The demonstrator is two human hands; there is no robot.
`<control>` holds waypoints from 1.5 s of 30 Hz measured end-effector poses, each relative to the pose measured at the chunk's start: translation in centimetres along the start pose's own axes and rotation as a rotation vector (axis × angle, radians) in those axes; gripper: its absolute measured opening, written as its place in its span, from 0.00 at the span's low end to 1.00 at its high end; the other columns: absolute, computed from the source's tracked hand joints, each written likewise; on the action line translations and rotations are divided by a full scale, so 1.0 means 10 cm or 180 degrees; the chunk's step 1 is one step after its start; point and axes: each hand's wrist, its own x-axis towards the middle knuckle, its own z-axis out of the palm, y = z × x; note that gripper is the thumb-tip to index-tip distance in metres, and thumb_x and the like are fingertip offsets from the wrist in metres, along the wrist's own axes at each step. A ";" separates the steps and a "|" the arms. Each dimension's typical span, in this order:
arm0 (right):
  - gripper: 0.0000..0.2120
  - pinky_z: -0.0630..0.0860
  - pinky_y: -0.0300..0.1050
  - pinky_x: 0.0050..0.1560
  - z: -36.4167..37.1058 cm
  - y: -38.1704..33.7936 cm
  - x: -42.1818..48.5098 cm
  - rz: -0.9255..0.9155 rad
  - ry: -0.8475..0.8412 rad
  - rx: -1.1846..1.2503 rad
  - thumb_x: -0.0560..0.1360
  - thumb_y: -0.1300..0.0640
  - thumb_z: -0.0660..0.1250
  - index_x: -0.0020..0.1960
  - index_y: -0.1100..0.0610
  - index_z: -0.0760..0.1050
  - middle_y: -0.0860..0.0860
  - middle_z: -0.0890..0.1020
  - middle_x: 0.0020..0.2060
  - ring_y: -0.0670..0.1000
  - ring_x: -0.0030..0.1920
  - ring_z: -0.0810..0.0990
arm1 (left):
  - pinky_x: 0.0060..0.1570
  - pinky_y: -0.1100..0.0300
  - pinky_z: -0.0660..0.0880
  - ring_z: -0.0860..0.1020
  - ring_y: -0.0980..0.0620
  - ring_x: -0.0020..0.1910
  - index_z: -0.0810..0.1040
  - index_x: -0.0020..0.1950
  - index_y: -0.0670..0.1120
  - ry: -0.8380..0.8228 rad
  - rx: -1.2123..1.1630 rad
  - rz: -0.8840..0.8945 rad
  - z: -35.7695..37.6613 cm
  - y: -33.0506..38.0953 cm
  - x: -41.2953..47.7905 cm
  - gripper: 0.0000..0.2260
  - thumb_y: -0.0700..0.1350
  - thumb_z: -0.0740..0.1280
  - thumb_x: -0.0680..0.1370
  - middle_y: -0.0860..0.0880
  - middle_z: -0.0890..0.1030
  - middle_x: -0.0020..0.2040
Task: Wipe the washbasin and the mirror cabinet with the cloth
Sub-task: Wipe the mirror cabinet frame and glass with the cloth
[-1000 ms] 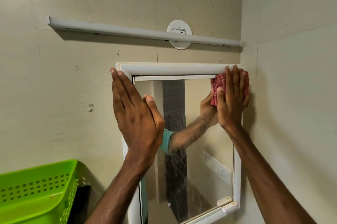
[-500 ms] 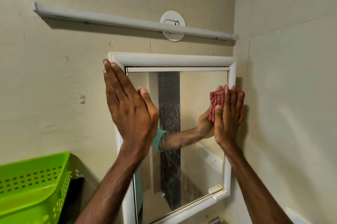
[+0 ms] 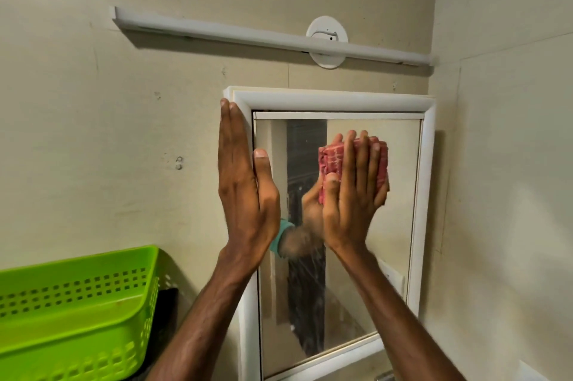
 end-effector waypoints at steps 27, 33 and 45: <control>0.35 0.47 0.74 0.79 0.06 -0.76 -0.59 -0.0679 -0.0318 0.0251 0.84 0.39 0.53 0.85 0.49 0.43 0.48 0.46 0.85 0.56 0.85 0.49 | 0.82 0.57 0.53 0.55 0.56 0.82 0.55 0.82 0.40 -0.0858 -0.1479 -0.0579 -0.41 -0.10 0.04 0.22 0.36 0.50 0.87 0.49 0.57 0.83; 0.36 0.47 0.70 0.80 0.05 -1.14 -0.33 -0.1076 -0.0373 0.0363 0.84 0.49 0.60 0.85 0.50 0.43 0.51 0.50 0.85 0.53 0.85 0.48 | 0.81 0.49 0.56 0.60 0.55 0.81 0.58 0.82 0.42 -0.0939 -0.1771 -0.0812 -0.54 -0.18 0.10 0.23 0.44 0.50 0.86 0.50 0.62 0.82; 0.28 0.46 0.71 0.80 0.03 -1.48 0.43 -0.1101 -0.0198 0.0234 0.86 0.47 0.53 0.84 0.52 0.55 0.55 0.56 0.84 0.56 0.85 0.51 | 0.79 0.41 0.60 0.66 0.50 0.79 0.59 0.82 0.43 -0.0791 -0.2410 -0.1167 -0.55 -0.28 0.17 0.22 0.45 0.47 0.88 0.47 0.66 0.80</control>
